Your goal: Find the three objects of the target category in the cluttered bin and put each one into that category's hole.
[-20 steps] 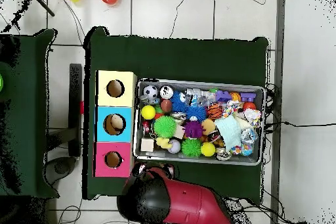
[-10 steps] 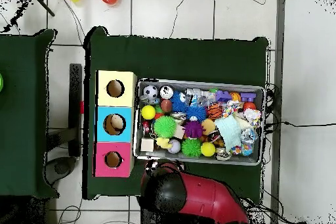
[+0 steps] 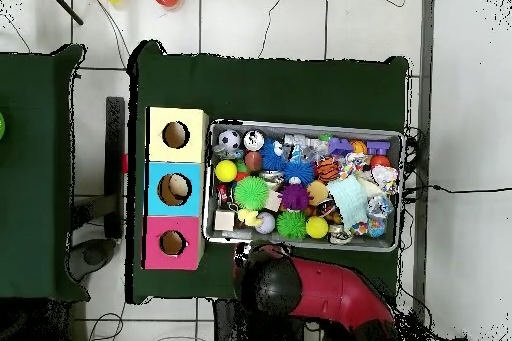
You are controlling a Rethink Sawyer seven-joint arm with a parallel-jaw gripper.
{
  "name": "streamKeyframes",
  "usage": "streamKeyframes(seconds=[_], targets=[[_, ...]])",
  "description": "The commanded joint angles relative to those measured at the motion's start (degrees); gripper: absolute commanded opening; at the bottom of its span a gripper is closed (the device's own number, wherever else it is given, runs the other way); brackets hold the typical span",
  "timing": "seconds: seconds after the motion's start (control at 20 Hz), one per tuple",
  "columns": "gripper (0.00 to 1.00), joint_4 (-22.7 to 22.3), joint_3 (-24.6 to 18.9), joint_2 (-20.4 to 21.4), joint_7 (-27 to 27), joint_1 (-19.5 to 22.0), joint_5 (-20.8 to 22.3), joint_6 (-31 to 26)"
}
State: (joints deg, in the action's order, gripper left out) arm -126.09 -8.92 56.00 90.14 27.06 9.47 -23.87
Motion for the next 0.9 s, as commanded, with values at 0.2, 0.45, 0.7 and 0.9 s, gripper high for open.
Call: streamKeyframes(seconds=[0.2,0.45,0.7,0.9], targets=[[1.00,6.99,-10.54,-6.30,-5.75,5.91,7.11,3.01],[1.00,9.43,-13.43,-8.14,-7.24,8.27,9.36,0.91],[1.00,13.28,-13.11,-13.06,-6.63,8.62,12.85,-0.47],[1.00,11.45,-11.93,-9.60,-3.79,8.46,13.50,-1.56]])
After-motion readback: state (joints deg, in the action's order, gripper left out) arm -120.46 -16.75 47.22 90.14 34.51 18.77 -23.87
